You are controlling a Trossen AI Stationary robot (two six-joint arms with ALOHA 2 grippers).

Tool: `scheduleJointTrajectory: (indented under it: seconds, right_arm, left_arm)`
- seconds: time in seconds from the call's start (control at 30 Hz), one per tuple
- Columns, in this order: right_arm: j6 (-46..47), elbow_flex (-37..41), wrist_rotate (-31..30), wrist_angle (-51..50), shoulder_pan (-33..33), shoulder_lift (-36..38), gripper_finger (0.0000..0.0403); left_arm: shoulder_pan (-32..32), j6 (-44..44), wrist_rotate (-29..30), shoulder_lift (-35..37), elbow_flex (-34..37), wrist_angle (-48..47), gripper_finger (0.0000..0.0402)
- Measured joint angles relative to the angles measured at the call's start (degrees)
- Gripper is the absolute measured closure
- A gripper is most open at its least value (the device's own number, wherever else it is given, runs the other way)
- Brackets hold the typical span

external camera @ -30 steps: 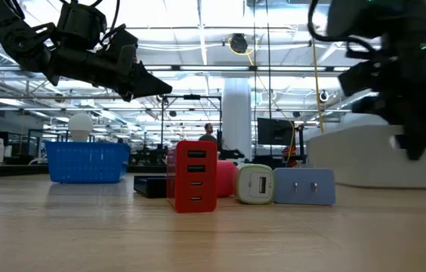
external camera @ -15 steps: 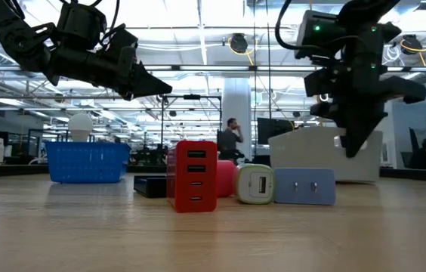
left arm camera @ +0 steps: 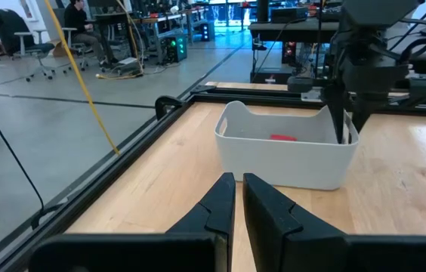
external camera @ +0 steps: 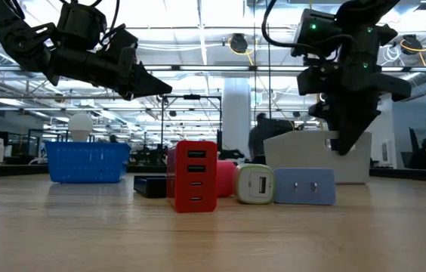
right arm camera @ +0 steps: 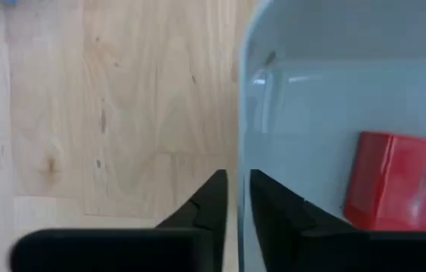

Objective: Pick & Place Office items
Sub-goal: Move the grey bin, then put the black digital timer into the blue bin

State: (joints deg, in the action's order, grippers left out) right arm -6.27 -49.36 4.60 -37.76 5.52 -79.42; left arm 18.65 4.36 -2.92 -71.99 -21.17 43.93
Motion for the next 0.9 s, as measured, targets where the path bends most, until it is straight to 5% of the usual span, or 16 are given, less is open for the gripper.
scheduleJointTrajectory:
  seconds: [0.23, 0.43, 0.7, 0.9]
  right_arm:
    - [3.22, -1.67, -0.79, -4.29, -1.07, 1.19, 0.0232]
    - [6.7, -6.51, -7.99, -11.84, -2.41, 6.57, 0.0172]
    - [11.77, -3.65, -9.35, -4.61, -5.07, 18.3, 0.0156]
    - [13.88, 5.36, -9.29, 13.05, -8.31, 27.22, 0.0169]
  left_arm:
    - [0.01, -0.15, 0.0, -0.01, 0.0, -0.02, 0.0371]
    - [0.02, -0.15, 0.0, 0.0, 0.0, -0.08, 0.0371]
    - [0.02, -0.15, 0.0, 0.0, -0.02, -0.29, 0.0371]
    - [-0.02, -0.39, 0.0, 0.0, -0.02, -0.43, 0.0371]
